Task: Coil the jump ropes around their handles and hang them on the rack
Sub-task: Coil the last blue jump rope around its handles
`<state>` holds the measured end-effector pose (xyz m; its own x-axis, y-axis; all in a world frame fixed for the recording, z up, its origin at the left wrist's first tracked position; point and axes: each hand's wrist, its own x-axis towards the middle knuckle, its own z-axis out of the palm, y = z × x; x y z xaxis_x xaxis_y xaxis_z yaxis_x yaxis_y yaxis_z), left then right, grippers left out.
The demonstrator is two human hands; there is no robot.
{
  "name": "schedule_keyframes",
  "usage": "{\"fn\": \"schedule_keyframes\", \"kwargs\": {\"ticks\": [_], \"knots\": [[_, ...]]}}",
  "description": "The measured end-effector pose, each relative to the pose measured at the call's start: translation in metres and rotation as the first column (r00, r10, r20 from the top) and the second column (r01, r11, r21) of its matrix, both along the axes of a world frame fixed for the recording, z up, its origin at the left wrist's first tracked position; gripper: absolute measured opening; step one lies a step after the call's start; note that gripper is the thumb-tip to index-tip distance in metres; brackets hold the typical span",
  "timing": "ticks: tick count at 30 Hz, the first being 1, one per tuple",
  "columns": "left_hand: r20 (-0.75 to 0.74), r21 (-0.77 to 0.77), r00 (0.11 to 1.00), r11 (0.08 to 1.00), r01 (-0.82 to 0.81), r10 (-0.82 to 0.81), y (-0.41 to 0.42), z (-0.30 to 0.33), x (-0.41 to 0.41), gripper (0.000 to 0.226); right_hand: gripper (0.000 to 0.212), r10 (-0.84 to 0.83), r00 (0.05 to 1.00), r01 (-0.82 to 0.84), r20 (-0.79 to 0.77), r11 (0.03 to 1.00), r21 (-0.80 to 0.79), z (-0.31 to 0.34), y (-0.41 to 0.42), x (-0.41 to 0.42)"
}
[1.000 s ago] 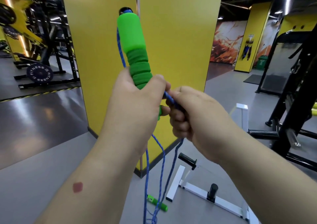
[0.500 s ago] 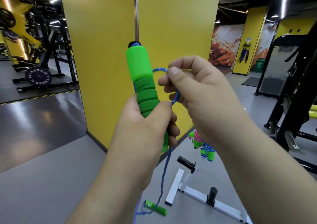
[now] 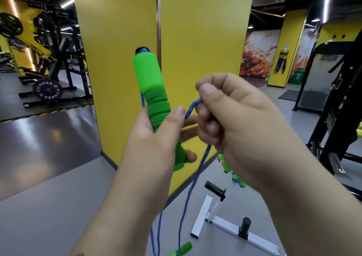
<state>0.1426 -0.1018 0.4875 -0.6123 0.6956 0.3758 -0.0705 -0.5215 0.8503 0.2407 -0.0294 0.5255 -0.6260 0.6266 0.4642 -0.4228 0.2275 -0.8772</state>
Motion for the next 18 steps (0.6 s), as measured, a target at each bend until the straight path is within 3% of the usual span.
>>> {"fn": "schedule_keyframes", "kwargs": {"ticks": [2, 7, 10, 12, 14, 18], "knots": [[0.02, -0.012, 0.997, 0.998, 0.069, -0.069, -0.003, -0.008, 0.008, 0.012, 0.012, -0.018, 0.999, 0.018, -0.051, 1.0, 0.003, 0.009, 0.008, -0.01], [-0.041, -0.054, 0.999, 0.999, 0.008, -0.01, -0.002, -0.01, 0.01, 0.02, 0.009, -0.11, 0.994, 0.109, 0.018, 0.993, 0.034, 0.008, 0.031, -0.027], [0.017, 0.012, 1.0, 1.0, 0.019, -0.019, 0.0, 0.013, -0.001, 0.027, 0.023, 0.099, 0.985, -0.071, 0.139, 0.978, -0.195, -0.016, 0.031, -0.022], [-0.001, 0.025, 1.0, 1.0, 0.007, -0.007, 0.002, 0.03, -0.011, 0.029, 0.034, 0.268, 0.931, -0.197, 0.249, 0.94, -0.278, -0.031, 0.026, -0.013], [-0.051, 0.01, 0.998, 0.999, -0.041, 0.041, 0.005, 0.04, -0.021, 0.018, 0.036, 0.304, 0.904, -0.248, 0.299, 0.945, -0.212, -0.035, 0.02, -0.004], [-0.075, -0.04, 0.995, 0.997, -0.067, 0.064, 0.006, 0.03, -0.019, 0.002, 0.031, 0.219, 0.97, -0.212, 0.109, 0.975, -0.07, -0.006, 0.015, -0.003]]}}
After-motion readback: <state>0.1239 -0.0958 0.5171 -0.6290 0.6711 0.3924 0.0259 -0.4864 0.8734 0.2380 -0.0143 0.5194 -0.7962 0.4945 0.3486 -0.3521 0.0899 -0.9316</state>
